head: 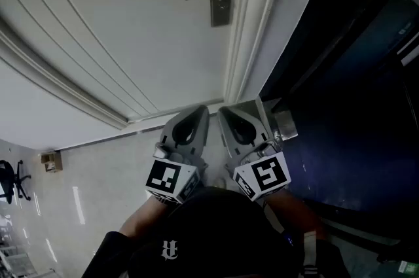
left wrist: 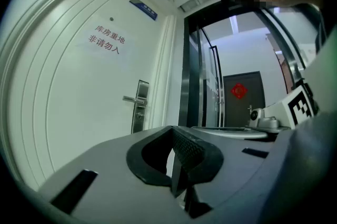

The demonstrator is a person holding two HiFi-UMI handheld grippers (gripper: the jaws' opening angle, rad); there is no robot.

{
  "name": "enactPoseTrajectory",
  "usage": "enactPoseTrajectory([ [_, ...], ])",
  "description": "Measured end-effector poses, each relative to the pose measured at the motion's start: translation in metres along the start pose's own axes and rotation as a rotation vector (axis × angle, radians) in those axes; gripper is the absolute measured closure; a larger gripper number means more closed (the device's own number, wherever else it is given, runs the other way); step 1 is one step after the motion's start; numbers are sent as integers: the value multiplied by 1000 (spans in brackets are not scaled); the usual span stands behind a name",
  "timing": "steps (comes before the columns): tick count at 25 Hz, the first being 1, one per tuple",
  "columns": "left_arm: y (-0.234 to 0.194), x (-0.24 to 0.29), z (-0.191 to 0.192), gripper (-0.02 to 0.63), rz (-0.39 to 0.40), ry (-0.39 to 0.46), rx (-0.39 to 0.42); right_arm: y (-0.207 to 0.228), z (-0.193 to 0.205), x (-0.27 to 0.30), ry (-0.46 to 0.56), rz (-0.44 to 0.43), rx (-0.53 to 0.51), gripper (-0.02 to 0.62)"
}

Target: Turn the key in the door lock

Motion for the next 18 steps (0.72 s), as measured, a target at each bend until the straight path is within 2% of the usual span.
enactPoseTrajectory([
  [8, -22, 47, -3, 600, 13, 17, -4, 42, 6, 30, -7, 33, -20, 578],
  [18, -77, 148, -10, 600, 94, 9, 9, 119, 6, 108, -19, 140, -35, 578],
])
Point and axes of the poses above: the fingertips, and each gripper's own axes: x forward along the fingers, y to its right, z out of its underside, the point moved 5 cm from there along -x, backward along the fingers, and after that the axes turned 13 degrees about -z, right-handed, at the moved point
